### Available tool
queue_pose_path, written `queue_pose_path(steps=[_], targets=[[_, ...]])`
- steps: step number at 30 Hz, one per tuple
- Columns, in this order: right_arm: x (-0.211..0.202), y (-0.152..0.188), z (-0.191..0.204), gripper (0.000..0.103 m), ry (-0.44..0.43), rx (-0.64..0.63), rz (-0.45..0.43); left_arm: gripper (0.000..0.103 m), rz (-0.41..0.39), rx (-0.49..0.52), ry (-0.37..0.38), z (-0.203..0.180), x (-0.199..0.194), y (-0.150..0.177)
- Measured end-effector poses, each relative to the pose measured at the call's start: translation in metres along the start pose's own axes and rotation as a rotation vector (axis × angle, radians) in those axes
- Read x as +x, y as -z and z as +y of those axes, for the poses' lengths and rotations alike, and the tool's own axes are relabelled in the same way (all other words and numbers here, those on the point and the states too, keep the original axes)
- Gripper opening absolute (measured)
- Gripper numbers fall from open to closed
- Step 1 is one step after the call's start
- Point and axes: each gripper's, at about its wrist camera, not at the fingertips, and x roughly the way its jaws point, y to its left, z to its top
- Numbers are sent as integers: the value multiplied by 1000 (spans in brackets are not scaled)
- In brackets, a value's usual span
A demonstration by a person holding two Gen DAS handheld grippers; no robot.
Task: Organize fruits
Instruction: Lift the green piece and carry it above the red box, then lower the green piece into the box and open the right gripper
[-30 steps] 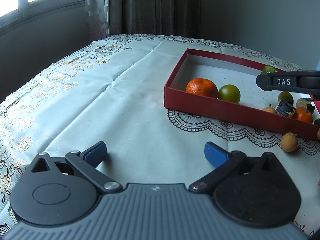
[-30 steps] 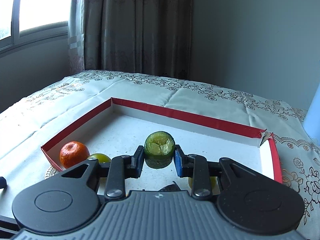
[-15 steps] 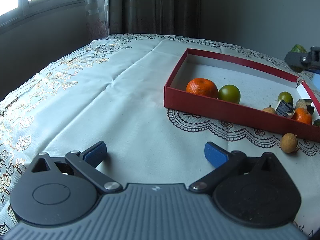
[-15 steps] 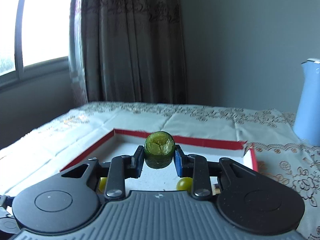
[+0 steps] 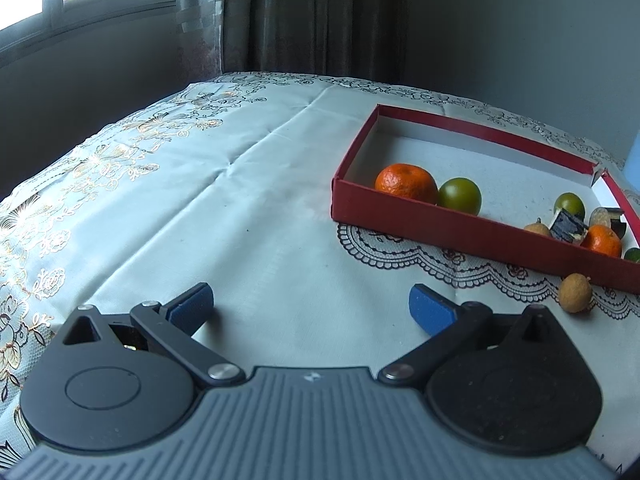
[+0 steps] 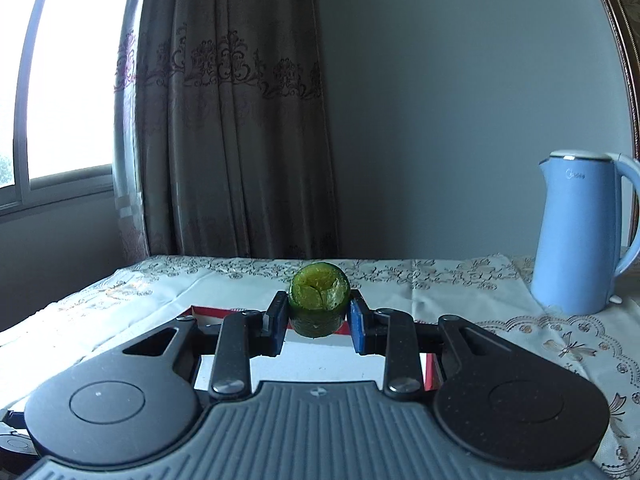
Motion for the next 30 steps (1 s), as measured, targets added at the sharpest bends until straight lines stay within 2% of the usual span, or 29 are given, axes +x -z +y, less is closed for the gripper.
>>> queue_pose_path(steps=[9,19,30], targets=[[45,10,31,30,-44,-80,118,103,14,23,-22,-6,1,-1],[95,26,67,30,-82,-148,302,103,16,19,-19,-6,1,-1],[110,41,73,30,-71,-182,370,103,18,14,-14,-5,2,-1]])
